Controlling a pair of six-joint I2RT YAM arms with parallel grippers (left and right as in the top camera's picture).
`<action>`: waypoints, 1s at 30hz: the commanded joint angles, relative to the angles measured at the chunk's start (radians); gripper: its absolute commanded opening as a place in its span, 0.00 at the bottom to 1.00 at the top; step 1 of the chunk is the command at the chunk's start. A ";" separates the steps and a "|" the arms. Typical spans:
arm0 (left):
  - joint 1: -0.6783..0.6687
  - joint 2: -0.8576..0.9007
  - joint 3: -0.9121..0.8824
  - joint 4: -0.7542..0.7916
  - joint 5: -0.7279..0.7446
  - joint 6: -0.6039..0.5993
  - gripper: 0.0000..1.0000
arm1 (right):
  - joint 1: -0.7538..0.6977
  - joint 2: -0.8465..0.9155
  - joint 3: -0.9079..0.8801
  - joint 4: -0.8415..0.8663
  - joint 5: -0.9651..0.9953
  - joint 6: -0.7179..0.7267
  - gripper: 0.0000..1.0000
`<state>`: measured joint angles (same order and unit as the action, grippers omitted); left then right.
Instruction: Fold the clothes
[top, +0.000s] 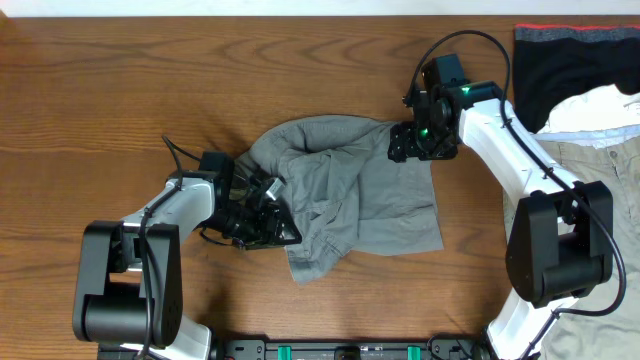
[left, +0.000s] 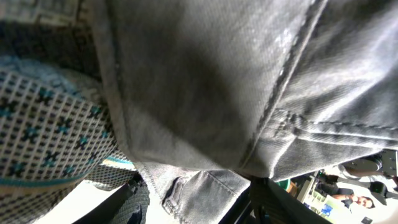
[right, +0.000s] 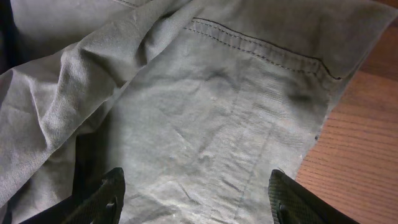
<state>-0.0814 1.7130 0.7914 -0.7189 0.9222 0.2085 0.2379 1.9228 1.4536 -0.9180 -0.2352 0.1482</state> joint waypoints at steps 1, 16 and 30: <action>-0.003 0.004 -0.005 0.012 0.043 0.004 0.47 | -0.008 -0.009 0.002 0.002 -0.001 -0.014 0.72; -0.003 0.004 -0.010 0.047 -0.146 -0.031 0.51 | -0.008 -0.009 0.002 0.008 -0.001 -0.010 0.72; -0.003 0.004 -0.016 0.134 0.126 0.046 0.41 | -0.008 -0.009 0.002 0.008 -0.002 -0.006 0.71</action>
<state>-0.0814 1.7130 0.7784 -0.5861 0.9504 0.2127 0.2379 1.9224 1.4536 -0.9119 -0.2348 0.1486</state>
